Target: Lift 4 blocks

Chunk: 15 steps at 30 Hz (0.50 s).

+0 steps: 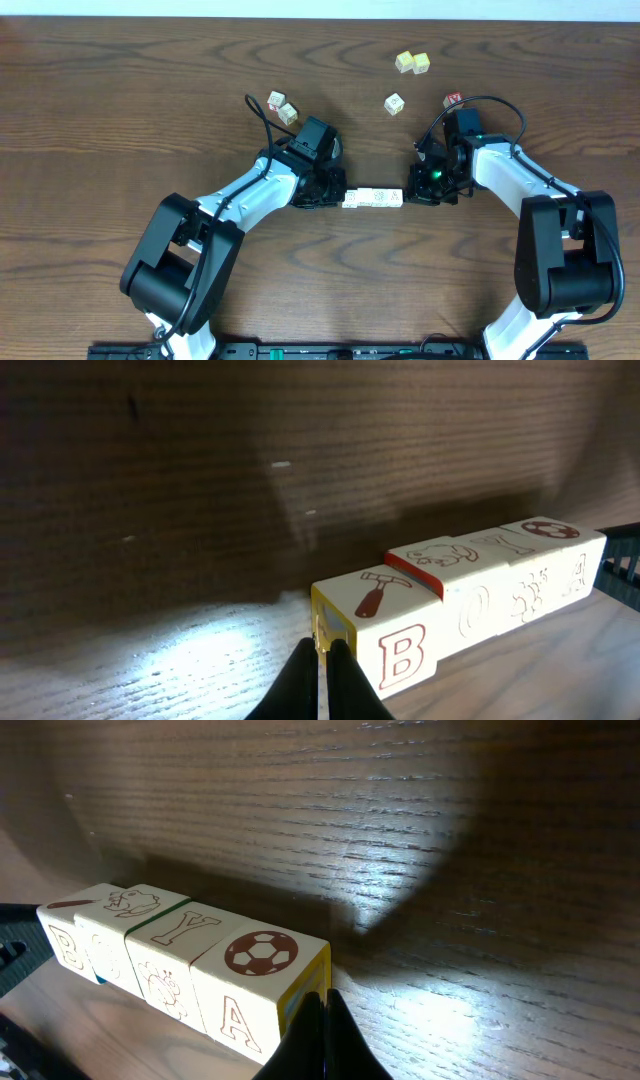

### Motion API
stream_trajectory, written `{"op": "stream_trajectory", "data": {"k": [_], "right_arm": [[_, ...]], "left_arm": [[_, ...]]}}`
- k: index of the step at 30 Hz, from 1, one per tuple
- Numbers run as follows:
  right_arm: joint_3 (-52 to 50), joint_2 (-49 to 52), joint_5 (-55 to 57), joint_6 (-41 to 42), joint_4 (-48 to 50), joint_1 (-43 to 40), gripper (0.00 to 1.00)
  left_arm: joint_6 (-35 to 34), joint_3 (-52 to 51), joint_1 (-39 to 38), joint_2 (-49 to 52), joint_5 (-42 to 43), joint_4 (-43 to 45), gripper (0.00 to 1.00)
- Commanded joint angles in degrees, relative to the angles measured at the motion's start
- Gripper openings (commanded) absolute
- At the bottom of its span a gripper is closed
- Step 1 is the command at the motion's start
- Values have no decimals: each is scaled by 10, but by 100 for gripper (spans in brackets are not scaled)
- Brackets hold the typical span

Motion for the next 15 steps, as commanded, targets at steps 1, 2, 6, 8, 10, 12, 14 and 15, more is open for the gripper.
{"op": "stream_trajectory", "data": {"k": [1, 2, 6, 8, 10, 12, 14, 15], "right_arm": [[-3, 6, -3, 6, 0, 3, 1], [-3, 6, -3, 6, -1, 3, 1], [-3, 6, 2, 6, -3, 3, 1], [-3, 6, 8, 6, -5, 3, 1], [-3, 6, 8, 6, -5, 3, 1], [-3, 6, 8, 6, -4, 3, 1], [-3, 6, 8, 6, -4, 3, 1], [-3, 6, 8, 6, -4, 3, 1]], "left_arm": [[28, -3, 4, 4, -16, 0, 7], [28, -2, 8, 1, -16, -5, 7], [20, -2, 23, -23, -15, -40, 7], [5, -2, 23, -35, -15, -73, 7], [-16, -2, 16, -38, -11, -106, 7], [-26, -5, 1, -36, -9, -123, 7], [-30, -11, -21, -35, -9, -119, 7], [-33, -14, -31, -35, -9, -112, 7]]}}
